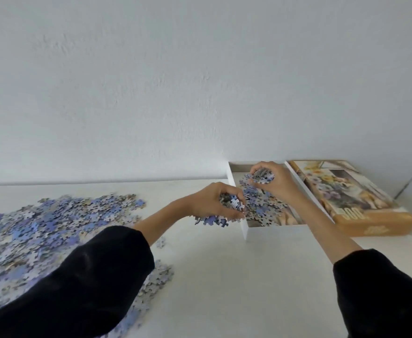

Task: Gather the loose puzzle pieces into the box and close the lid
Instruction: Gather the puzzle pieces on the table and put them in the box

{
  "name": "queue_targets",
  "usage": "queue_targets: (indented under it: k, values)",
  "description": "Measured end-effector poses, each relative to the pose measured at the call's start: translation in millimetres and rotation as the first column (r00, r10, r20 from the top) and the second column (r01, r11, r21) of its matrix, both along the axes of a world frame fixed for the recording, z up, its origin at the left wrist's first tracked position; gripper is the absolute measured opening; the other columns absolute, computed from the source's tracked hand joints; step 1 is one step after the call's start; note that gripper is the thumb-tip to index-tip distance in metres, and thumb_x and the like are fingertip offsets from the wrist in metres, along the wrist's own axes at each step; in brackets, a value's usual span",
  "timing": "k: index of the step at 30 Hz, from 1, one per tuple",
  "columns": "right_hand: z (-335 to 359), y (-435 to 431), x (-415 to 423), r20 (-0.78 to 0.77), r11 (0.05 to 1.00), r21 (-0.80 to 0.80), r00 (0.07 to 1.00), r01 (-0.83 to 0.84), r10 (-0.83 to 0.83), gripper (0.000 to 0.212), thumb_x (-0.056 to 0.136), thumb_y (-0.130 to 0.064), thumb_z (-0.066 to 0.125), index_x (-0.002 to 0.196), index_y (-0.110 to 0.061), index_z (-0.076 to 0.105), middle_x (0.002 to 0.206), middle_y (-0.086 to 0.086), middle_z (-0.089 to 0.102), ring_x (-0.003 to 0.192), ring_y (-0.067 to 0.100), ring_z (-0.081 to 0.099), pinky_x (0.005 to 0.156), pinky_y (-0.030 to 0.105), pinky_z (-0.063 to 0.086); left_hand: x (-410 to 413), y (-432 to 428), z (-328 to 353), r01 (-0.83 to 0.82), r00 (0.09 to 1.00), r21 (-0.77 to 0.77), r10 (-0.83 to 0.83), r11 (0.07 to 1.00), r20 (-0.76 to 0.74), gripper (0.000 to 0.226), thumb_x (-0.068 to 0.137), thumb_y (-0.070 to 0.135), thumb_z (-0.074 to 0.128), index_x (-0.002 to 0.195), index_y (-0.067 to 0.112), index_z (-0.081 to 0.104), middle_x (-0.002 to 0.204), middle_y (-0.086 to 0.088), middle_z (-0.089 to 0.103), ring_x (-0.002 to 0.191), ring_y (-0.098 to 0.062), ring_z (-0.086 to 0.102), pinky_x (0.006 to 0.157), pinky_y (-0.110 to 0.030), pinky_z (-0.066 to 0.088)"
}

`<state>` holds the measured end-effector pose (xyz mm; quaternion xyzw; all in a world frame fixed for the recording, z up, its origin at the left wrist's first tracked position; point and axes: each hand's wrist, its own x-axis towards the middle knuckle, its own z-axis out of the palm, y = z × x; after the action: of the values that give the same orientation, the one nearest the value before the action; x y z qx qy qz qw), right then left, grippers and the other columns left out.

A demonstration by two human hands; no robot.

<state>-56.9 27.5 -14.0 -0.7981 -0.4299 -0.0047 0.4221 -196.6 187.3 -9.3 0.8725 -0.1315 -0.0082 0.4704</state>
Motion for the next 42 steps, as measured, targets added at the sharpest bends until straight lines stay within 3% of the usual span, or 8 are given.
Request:
queue_targets:
  k: [6, 9, 16, 21, 25, 28, 32, 42]
  values:
    - [-15, -30, 54, -0.023, 0.994, -0.021, 0.994, 0.110, -0.110, 0.026, 0.067, -0.018, 0.079, 0.077, -0.034, 0.061, 0.082, -0.018, 0.059, 0.083, 0.004, 0.054, 0.076, 0.035, 0.046, 72, -33, -6, 0.041, 0.999, 0.062, -0.043, 0.997, 0.028, 0.013, 0.080, 0.017, 0.073, 0.087, 0.024, 0.065, 0.086, 0.013, 0.064, 0.083, -0.002, 0.058, 0.086, -0.024, 0.043]
    - [-27, -36, 79, -0.033, 0.985, -0.085, 0.988, 0.151, -0.154, 0.030, 0.066, -0.016, 0.079, 0.078, -0.036, 0.059, 0.092, -0.012, 0.064, 0.105, 0.025, 0.055, 0.104, 0.049, 0.033, 104, -47, -14, 0.025, 0.995, 0.082, -0.033, 0.996, 0.098, 0.013, 0.080, 0.017, 0.073, 0.091, 0.017, 0.067, 0.093, 0.001, 0.067, 0.090, -0.012, 0.060, 0.094, -0.035, 0.044]
    - [-54, -33, 112, -0.088, 0.986, -0.131, 0.990, 0.100, -0.112, 0.050, 0.071, 0.018, 0.057, 0.105, -0.018, 0.063, 0.115, 0.002, 0.059, 0.108, 0.013, 0.053, 0.080, 0.015, 0.042, 143, -49, -47, 0.058, 0.993, 0.257, -0.083, 0.965, 0.089, 0.025, 0.079, 0.032, 0.073, 0.098, 0.017, 0.068, 0.104, 0.000, 0.062, 0.097, -0.011, 0.056, 0.090, -0.030, 0.043]
    - [-57, -31, 113, -0.060, 0.994, -0.069, 0.994, 0.085, -0.089, 0.023, 0.089, -0.004, 0.053, 0.106, -0.013, 0.066, 0.111, -0.004, 0.064, 0.107, 0.008, 0.055, 0.097, 0.024, 0.039, 140, -40, -65, -0.072, 0.990, 0.520, -0.003, 0.851, 0.142, 0.038, 0.080, 0.055, 0.062, 0.109, 0.030, 0.062, 0.127, 0.005, 0.046, 0.120, -0.012, 0.037, 0.101, -0.036, 0.023]
    - [-64, -31, 114, 0.003, 0.987, -0.116, 0.994, 0.107, -0.107, 0.025, 0.092, -0.001, 0.047, 0.102, -0.011, 0.068, 0.110, 0.002, 0.066, 0.091, 0.017, 0.063, 0.087, 0.032, 0.049, 128, -42, -74, -0.092, 0.995, 0.700, 0.032, 0.708, 0.099, 0.058, 0.083, 0.063, 0.049, 0.127, 0.025, 0.046, 0.133, 0.000, 0.041, 0.126, -0.018, 0.035, 0.107, -0.039, 0.022]
    - [-70, -29, 114, 0.082, 0.968, -0.228, 0.992, 0.108, -0.091, 0.028, 0.092, -0.002, 0.045, 0.107, -0.011, 0.067, 0.116, 0.004, 0.064, 0.073, -0.001, 0.060, 0.072, 0.012, 0.044, 127, -43, -75, -0.090, 0.996, 0.798, 0.076, 0.595, 0.056, 0.080, 0.077, 0.072, 0.048, 0.139, 0.024, 0.031, 0.143, -0.003, 0.032, 0.133, -0.021, 0.027, 0.111, -0.044, 0.018]
    - [-74, -30, 114, 0.145, 0.952, -0.254, 0.980, 0.171, -0.137, 0.033, 0.094, -0.006, 0.043, 0.122, -0.014, 0.059, 0.132, 0.003, 0.051, 0.124, 0.017, 0.045, 0.104, 0.028, 0.032, 130, -44, -73, -0.243, 0.970, 0.786, 0.168, 0.568, 0.178, 0.084, 0.076, 0.072, 0.048, 0.139, 0.019, 0.033, 0.146, -0.005, 0.027, 0.135, -0.022, 0.024, 0.112, -0.046, 0.015]
    - [-76, -31, 115, 0.174, 0.943, -0.289, 0.978, 0.162, -0.115, 0.028, 0.093, -0.007, 0.049, 0.117, -0.012, 0.062, 0.121, 0.003, 0.060, 0.115, 0.018, 0.050, 0.101, 0.029, 0.035, 133, -48, -70, -0.373, 0.927, 0.594, 0.261, 0.713, 0.269, 0.055, 0.072, 0.072, 0.054, 0.098, 0.025, 0.064, 0.121, 0.005, 0.051, 0.116, -0.013, 0.042, 0.098, -0.035, 0.029]
